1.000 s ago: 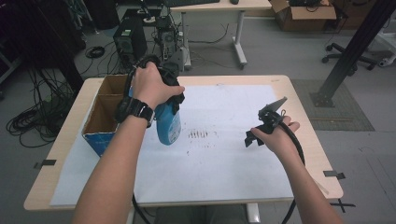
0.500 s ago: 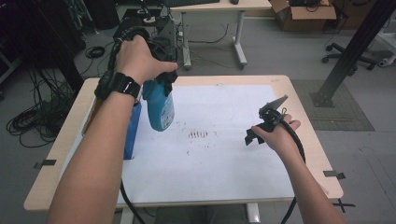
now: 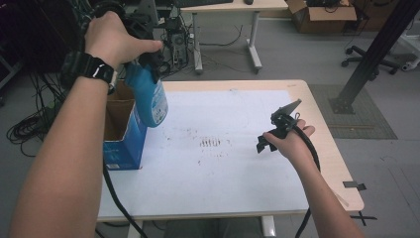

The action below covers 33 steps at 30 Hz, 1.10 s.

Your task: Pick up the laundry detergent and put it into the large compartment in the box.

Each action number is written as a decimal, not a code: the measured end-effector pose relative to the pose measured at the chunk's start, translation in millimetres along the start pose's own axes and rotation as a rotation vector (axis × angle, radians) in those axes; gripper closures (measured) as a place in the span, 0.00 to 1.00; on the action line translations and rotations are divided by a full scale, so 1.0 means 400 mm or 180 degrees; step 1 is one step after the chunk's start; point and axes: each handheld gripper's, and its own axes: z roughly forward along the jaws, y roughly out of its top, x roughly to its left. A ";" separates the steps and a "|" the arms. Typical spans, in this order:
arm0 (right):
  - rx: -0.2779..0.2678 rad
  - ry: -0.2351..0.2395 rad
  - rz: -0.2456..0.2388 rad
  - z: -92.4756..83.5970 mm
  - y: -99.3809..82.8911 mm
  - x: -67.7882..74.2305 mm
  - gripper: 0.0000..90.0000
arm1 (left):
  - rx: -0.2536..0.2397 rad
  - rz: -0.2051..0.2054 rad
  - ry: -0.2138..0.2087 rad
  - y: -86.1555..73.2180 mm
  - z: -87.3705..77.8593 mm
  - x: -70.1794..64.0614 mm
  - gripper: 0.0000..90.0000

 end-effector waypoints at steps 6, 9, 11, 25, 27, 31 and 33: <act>0.0027 -0.0006 0.0023 0.006 0.001 0.001 0.08 | -0.0007 -0.0125 0.0023 -0.012 -0.012 0.047 0.42; 0.0032 -0.0015 0.0022 0.009 0.001 0.000 0.08 | -0.0014 -0.0239 0.0044 -0.020 -0.013 0.081 0.42; 0.0035 -0.0014 0.0025 0.011 0.002 0.000 0.08 | 0.0000 -0.0305 0.0068 -0.025 -0.013 0.101 0.42; 0.0062 -0.0075 0.0008 0.013 0.008 0.002 0.08 | -0.0027 -0.0695 0.0126 -0.058 0.005 0.225 0.42; 0.0064 -0.0078 0.0021 0.014 0.010 0.003 0.08 | -0.0031 -0.0723 0.0116 -0.061 0.010 0.237 0.42; 0.0078 -0.0082 0.0013 0.017 0.011 0.004 0.08 | -0.0030 -0.0746 0.0117 -0.064 0.022 0.252 0.42; 0.0083 -0.0084 0.0021 0.019 0.011 0.004 0.08 | -0.0008 -0.0761 0.0115 -0.064 0.031 0.260 0.42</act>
